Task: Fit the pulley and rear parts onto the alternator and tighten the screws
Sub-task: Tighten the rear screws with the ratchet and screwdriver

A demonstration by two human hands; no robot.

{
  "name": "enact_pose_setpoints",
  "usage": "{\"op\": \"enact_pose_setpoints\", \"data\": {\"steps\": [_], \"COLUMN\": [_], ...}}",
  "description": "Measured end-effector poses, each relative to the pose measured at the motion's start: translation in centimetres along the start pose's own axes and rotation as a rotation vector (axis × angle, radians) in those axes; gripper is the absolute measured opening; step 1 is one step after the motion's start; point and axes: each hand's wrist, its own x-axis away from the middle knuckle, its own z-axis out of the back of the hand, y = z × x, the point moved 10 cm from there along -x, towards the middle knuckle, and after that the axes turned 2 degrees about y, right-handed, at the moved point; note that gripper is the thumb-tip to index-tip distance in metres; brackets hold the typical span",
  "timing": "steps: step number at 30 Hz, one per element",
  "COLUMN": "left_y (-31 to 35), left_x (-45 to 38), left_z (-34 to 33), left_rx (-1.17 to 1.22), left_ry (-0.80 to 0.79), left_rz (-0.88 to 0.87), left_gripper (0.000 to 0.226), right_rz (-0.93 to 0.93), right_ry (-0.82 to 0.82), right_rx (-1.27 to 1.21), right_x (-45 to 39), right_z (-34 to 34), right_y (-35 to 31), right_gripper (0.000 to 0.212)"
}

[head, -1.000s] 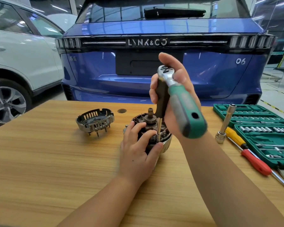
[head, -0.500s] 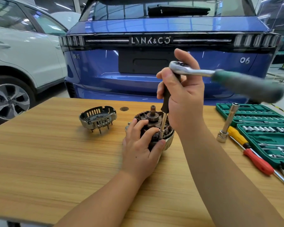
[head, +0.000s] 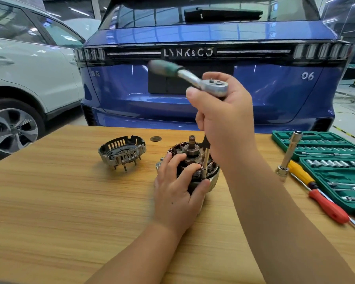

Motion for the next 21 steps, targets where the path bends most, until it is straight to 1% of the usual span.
{"op": "enact_pose_setpoints", "data": {"steps": [1, 2, 4, 5, 7, 9, 12, 14, 16, 18, 21], "left_y": [0.0, 0.1, 0.1, 0.0, 0.0, -0.1, -0.3, -0.4, -0.6, -0.6, -0.6], "left_x": [0.0, 0.0, -0.2, -0.3, -0.7, -1.1, -1.5, -1.6, -1.6, -1.5, -1.4], "left_z": [0.0, 0.0, -0.1, -0.1, -0.3, -0.6, -1.0, -1.1, -1.2, -1.3, -1.2], "left_rx": [0.002, 0.004, 0.002, 0.003, 0.003, 0.009, 0.017, 0.014, 0.005, 0.004, 0.011], "left_ry": [0.001, -0.003, -0.022, -0.034, -0.055, -0.073, -0.086, -0.078, -0.07, -0.056, -0.029], "left_rz": [0.0, -0.004, -0.022, -0.03, -0.031, -0.033, -0.043, -0.047, -0.047, -0.046, -0.056], "left_gripper": [0.049, 0.05, 0.051, 0.052, 0.052, 0.052, 0.052, 0.051, 0.05, 0.049, 0.047], "right_rz": [-0.063, -0.146, -0.312, -0.366, -0.395, -0.351, -0.253, -0.111, 0.017, 0.048, 0.015], "right_ry": [0.003, -0.032, -0.181, -0.252, -0.356, -0.393, -0.298, -0.224, -0.186, -0.232, -0.438], "right_rx": [0.004, -0.038, -0.216, -0.297, -0.414, -0.446, -0.453, -0.436, -0.364, -0.361, -0.458], "right_x": [-0.2, -0.4, -0.4, -0.2, 0.1, 0.1, -0.6, -1.0, -1.1, -0.9, 0.2], "right_z": [0.1, -0.2, -1.2, -1.6, -2.2, -2.3, -1.2, -0.4, 0.1, 0.1, -1.8], "right_y": [0.4, 1.1, 2.4, 2.7, 2.8, 2.7, 2.8, 2.1, 1.3, 1.1, 0.4], "right_gripper": [0.017, 0.015, 0.008, 0.012, 0.025, 0.023, 0.023, 0.028, 0.028, 0.032, 0.04]}}
